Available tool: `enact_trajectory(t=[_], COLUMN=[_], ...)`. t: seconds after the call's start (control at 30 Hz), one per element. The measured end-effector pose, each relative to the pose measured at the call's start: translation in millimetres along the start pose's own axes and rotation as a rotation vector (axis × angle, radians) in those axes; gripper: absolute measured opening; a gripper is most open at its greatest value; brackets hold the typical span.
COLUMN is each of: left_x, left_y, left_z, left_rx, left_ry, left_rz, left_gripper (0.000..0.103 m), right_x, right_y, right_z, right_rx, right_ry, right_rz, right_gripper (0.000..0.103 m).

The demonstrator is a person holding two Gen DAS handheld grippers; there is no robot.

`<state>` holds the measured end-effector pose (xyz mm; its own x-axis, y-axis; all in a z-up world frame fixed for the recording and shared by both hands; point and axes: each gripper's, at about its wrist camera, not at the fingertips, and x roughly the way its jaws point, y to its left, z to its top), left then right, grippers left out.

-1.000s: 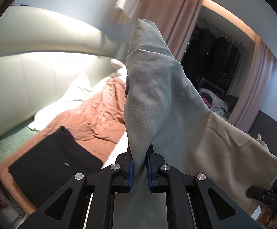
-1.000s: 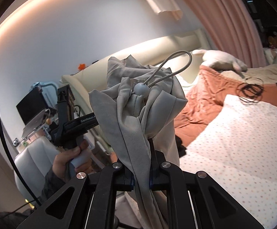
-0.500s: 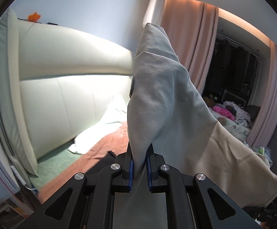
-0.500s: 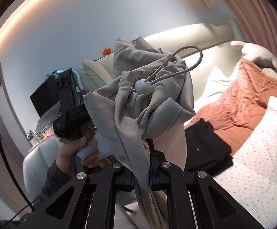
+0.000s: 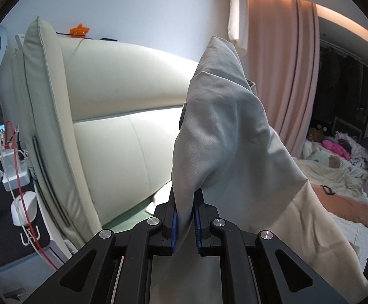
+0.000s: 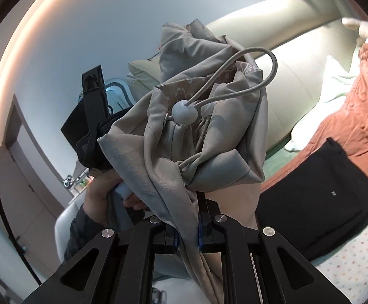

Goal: Fold large clothes
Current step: 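Lift the jacket bundle off the bed with both tools and carry it toward the headboard, then lower the jacket bundle onto the folded clothes stack with both tools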

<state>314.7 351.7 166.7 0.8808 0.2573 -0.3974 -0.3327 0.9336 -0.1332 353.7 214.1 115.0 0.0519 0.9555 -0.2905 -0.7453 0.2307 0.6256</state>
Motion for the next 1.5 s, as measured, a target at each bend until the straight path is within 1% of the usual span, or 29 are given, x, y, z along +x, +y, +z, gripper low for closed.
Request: enact_trajectory(t=[0.2,0.27,0.33,0.37,0.5,0.67,0.83,0.93,0.97,1.0,1.03,1.07,1.1,1.13,1.2,1.27,1.33,1.37,1.4,1.43,1.5], left_x=[57,81,104,115,157,206,255,284,291,299,302,306,312,316,307,295,281,271,260,248,222], left_y=[2,5,0,-1,-26,-51,-68,-73,-75,-75,-73,-69,-65,-62,-52,-41,-24,-14,-6,0,13], left_z=[-13,-12,-17,-16,-20,-22,-36,-49,-54,-58,-63,-69,-73,-77,-89,-99,-108,-112,-117,-121,-127], left_rx=[0.025,0.029,0.04,0.047,0.092,0.122,0.14,0.148,0.157,0.169,0.173,0.162,0.143,0.126,0.122,0.114,0.076,0.055,0.036,0.024,-0.01], left_ry=[0.068,0.097,0.127,0.14,0.184,0.235,0.291,0.325,0.334,0.336,0.345,0.367,0.394,0.417,0.432,0.447,0.458,0.455,0.447,0.436,0.407], left_rz=[0.041,0.041,0.035,0.031,0.032,0.025,0.024,0.031,0.033,0.053,0.078,0.093,0.096,0.095,0.109,0.129,0.142,0.15,0.158,0.166,0.162], left_gripper=[0.01,0.01,0.01,0.01,0.01,0.01,0.011,0.014,0.017,0.021,0.022,0.024,0.027,0.028,0.029,0.031,0.038,0.047,0.059,0.064,0.084], right_x=[37,46,50,50,40,24,17,18,20,22,25,26,24,22,22,23,24,24,25,25,28], right_y=[-52,-76,-97,-108,-143,-189,-239,-267,-275,-283,-288,-297,-305,-318,-329,-329,-325,-324,-324,-325,-328], right_z=[-1,-5,-6,-7,-6,-4,-9,-16,-20,-25,-29,-34,-37,-38,-44,-46,-44,-44,-42,-41,-36], right_rx=[0.113,0.144,0.165,0.173,0.205,0.251,0.301,0.337,0.348,0.357,0.365,0.378,0.398,0.421,0.464,0.459,0.447,0.451,0.456,0.463,0.468], right_ry=[0.036,0.05,0.055,0.052,0.03,-0.005,-0.012,-0.012,-0.008,-0.003,0.002,0.003,0.002,0.002,0.01,0.029,0.045,0.053,0.06,0.068,0.078], right_rz=[0.033,0.018,0.007,0.006,-0.011,-0.069,-0.133,-0.158,-0.169,-0.187,-0.205,-0.227,-0.246,-0.261,-0.247,-0.276,-0.291,-0.291,-0.295,-0.3,-0.311], right_gripper=[0.011,0.011,0.011,0.011,0.011,0.011,0.011,0.011,0.011,0.011,0.011,0.011,0.011,0.011,0.011,0.011,0.013,0.015,0.015,0.018,0.021])
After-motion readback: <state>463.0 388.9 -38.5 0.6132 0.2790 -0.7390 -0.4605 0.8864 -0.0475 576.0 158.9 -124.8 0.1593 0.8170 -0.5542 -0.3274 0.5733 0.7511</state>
